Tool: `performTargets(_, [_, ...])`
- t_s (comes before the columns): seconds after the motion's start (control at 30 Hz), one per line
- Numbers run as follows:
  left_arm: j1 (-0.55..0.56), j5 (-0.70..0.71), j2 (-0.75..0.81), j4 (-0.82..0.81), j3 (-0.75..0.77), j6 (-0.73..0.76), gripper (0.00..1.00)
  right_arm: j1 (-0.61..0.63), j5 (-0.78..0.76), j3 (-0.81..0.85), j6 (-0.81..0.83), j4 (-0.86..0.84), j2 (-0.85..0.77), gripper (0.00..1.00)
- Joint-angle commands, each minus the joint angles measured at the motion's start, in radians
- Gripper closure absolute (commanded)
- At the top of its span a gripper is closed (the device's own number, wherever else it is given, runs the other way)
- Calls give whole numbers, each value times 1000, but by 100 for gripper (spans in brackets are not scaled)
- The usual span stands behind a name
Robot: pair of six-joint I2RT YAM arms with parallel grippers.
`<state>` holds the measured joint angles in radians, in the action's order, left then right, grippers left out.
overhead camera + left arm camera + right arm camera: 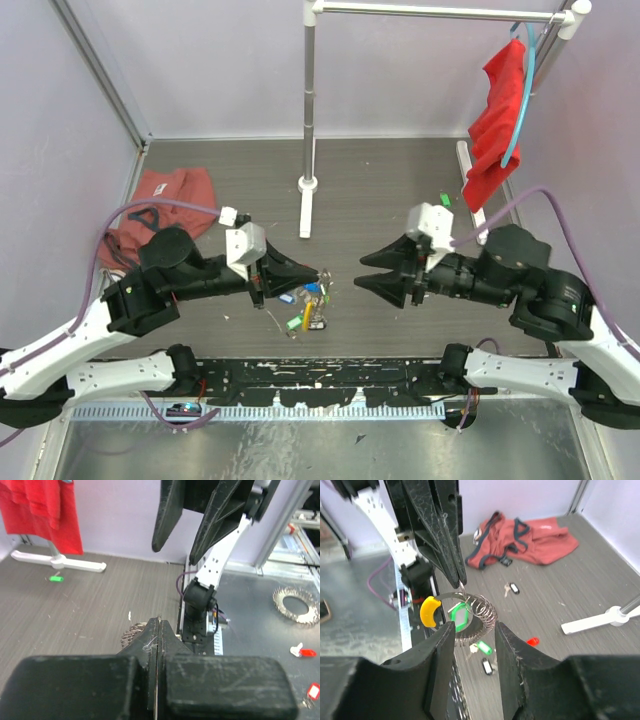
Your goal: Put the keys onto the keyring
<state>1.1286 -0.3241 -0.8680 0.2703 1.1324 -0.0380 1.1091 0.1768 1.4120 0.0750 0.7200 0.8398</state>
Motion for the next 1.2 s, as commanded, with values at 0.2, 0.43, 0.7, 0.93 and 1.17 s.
performTargets(0.2, [0, 78, 72, -357, -132, -148, 100, 3, -30, -199, -220, -413, -118, 62])
performTargets(0.43, [0, 52, 61, -400, -137, -181, 100, 3, 71, -225, -180, -471, -79, 63])
performTargets(0.7, [0, 24, 62, -416, -138, -193, 100, 3, 77, -228, -164, -481, -65, 71])
performTargets(0.93, [1, 1, 48, -427, -137, -199, 100, 3, 91, -227, -168, -489, -54, 71])
performTargets(1.17, [0, -9, 40, -424, -134, -201, 100, 4, 101, -223, -170, -495, -43, 81])
